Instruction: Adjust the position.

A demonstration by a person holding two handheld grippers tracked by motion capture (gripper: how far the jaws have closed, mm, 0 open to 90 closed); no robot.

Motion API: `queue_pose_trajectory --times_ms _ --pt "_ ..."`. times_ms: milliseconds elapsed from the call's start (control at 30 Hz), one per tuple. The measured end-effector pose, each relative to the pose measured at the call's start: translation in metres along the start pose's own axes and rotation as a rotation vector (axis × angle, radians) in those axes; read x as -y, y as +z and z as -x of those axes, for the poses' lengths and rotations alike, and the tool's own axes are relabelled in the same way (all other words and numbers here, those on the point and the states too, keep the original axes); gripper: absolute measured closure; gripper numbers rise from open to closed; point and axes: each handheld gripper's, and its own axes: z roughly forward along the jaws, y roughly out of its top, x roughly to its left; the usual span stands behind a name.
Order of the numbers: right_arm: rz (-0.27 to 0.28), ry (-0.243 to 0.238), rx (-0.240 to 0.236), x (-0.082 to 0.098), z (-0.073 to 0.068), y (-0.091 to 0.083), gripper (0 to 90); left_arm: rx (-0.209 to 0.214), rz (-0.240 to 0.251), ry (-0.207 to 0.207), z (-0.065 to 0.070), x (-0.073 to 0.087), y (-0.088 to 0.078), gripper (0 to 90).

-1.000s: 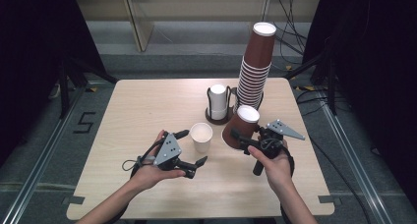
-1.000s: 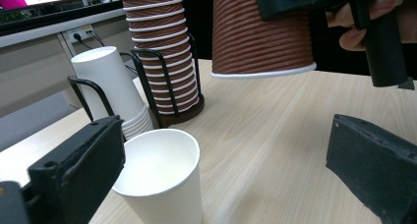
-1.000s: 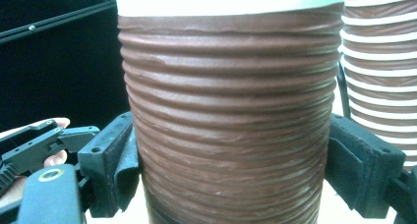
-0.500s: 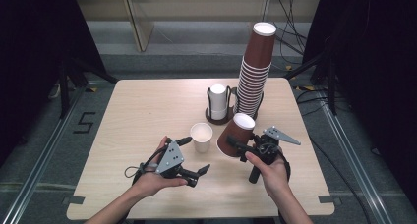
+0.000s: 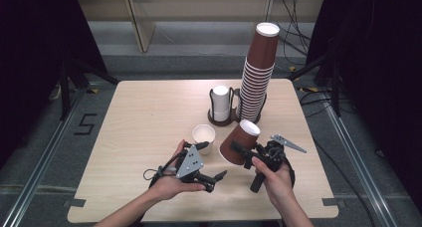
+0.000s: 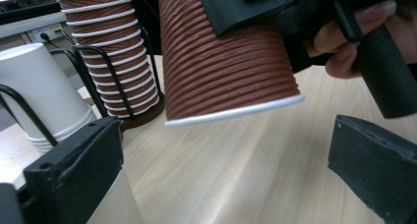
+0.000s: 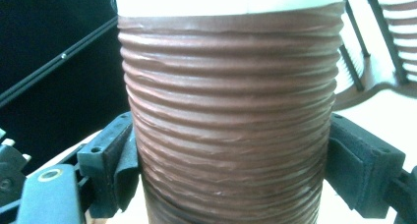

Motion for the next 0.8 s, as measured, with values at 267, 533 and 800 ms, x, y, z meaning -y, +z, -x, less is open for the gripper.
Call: queue_pose_trajectory --times_ms 267,533,800 --pt "-0.008 0.081 -0.045 0.009 0.0 0.004 17.1 0.006 -0.009 -0.018 0.002 0.001 0.006 0.0" --pt "-0.034 0.086 -0.009 0.014 -0.003 0.005 17.1 0.019 -0.022 -0.036 0.003 -0.004 0.018 0.0" --pt "-0.031 0.095 -0.033 0.016 -0.006 0.005 17.2 0.029 -0.027 -0.072 0.006 -0.005 0.026 0.0"
